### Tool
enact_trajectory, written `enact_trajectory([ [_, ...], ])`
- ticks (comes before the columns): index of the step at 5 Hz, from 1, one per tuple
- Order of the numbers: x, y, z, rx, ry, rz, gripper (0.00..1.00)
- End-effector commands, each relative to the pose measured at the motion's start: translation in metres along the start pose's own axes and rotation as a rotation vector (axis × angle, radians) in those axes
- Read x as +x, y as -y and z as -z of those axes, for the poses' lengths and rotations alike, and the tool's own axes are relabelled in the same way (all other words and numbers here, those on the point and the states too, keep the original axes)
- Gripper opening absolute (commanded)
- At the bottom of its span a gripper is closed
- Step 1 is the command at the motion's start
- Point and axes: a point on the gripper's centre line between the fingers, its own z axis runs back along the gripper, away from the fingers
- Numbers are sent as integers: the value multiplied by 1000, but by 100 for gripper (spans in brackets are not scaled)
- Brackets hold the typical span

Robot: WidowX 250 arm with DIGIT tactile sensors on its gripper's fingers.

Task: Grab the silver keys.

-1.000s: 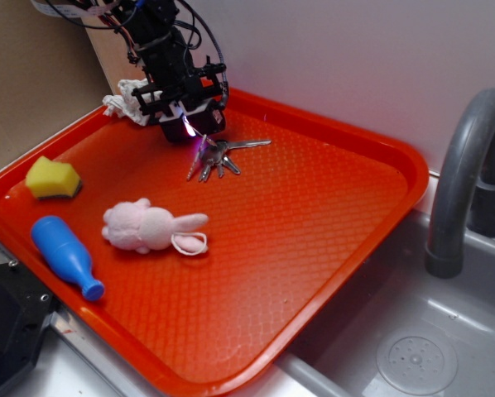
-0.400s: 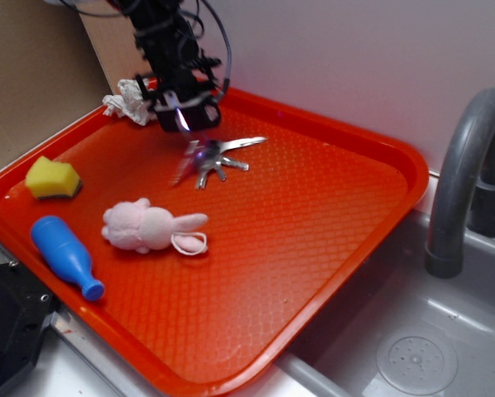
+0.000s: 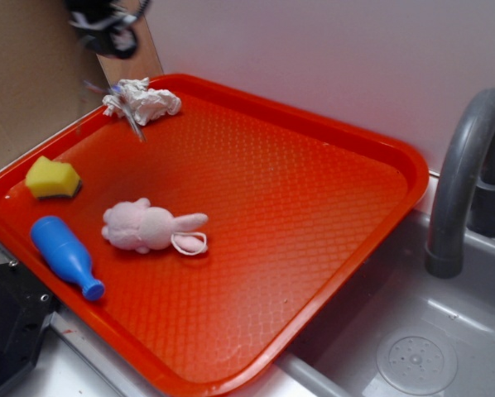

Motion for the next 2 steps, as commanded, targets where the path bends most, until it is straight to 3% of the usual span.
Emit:
enact_trajectory([
  [1,-36,16,-63,134,59,-2,0],
  [2,-35,12,-56,107,31,-3,0],
])
